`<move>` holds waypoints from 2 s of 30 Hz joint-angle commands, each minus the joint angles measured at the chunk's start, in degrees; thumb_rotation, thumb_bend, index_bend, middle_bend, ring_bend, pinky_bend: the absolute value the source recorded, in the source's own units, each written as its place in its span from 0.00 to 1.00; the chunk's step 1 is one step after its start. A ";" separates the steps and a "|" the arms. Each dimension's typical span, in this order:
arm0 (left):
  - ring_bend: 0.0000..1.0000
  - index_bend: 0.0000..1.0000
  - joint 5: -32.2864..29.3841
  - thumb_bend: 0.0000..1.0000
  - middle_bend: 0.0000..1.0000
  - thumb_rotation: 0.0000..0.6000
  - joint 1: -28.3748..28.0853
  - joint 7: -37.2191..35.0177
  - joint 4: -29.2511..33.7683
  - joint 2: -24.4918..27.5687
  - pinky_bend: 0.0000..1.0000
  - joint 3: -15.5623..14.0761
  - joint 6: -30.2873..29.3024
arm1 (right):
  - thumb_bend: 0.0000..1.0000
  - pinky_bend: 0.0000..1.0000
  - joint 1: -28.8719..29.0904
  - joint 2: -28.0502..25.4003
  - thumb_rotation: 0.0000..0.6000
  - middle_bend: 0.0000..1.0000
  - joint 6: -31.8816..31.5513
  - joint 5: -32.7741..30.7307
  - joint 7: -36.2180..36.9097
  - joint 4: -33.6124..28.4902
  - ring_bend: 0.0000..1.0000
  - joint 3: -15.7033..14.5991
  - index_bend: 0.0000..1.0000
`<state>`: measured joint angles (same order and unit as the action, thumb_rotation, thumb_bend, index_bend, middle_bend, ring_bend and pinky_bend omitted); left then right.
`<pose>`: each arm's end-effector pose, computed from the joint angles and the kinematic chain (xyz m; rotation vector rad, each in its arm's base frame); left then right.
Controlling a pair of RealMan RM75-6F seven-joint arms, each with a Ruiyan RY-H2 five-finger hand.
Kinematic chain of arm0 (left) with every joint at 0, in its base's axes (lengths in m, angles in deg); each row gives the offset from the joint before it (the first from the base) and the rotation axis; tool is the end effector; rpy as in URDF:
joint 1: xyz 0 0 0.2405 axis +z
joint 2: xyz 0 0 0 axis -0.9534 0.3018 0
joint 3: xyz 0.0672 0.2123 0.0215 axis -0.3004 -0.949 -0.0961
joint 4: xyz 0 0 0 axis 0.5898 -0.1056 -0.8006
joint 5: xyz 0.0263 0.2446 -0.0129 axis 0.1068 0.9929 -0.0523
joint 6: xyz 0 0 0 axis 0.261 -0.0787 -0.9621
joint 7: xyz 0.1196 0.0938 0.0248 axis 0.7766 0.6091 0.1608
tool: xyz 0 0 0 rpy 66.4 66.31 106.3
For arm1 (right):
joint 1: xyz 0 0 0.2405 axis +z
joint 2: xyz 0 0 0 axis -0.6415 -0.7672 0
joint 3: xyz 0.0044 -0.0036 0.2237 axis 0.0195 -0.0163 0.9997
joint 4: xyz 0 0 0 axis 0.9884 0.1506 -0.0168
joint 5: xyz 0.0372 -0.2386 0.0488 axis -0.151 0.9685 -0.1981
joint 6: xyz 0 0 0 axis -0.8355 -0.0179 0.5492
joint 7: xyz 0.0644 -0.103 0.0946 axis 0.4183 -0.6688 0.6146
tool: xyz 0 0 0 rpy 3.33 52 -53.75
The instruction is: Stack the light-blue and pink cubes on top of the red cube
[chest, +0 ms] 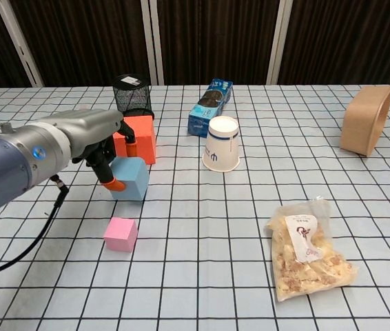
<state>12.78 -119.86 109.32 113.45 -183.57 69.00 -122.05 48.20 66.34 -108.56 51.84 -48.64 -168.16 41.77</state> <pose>-0.0530 0.2952 -0.0730 -1.7056 -1.0151 -0.6870 -0.3076 -0.1961 0.0810 1.5402 -0.9947 0.7604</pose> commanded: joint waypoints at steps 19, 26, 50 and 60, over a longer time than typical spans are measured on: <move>0.74 0.46 -15.99 0.29 0.89 1.00 -7.99 7.92 3.52 4.64 0.78 13.85 -12.06 | 0.14 0.35 0.17 0.45 1.00 0.10 0.39 -0.04 -1.31 -0.34 0.19 -0.29 0.14; 0.74 0.47 -17.68 0.29 0.89 1.00 -10.83 8.30 -2.56 3.35 0.78 14.89 -9.86 | 0.14 0.35 0.35 0.52 1.00 0.10 1.10 -1.02 -1.24 -0.16 0.19 -0.07 0.14; 0.72 0.48 -22.15 0.30 0.87 1.00 -14.74 5.49 -14.05 0.96 0.76 15.63 -0.53 | 0.14 0.35 0.57 0.54 1.00 0.10 1.98 -2.21 -2.79 -0.62 0.19 -0.08 0.14; 0.72 0.50 -22.13 0.30 0.87 1.00 -16.38 6.74 -14.44 1.44 0.76 14.89 -1.35 | 0.14 0.36 0.70 0.54 1.00 0.10 2.30 -2.99 -2.75 -0.29 0.20 0.23 0.14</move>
<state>-9.50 -136.02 115.80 98.55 -182.44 83.82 -122.62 48.90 66.88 -106.25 48.85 -51.39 -168.45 42.00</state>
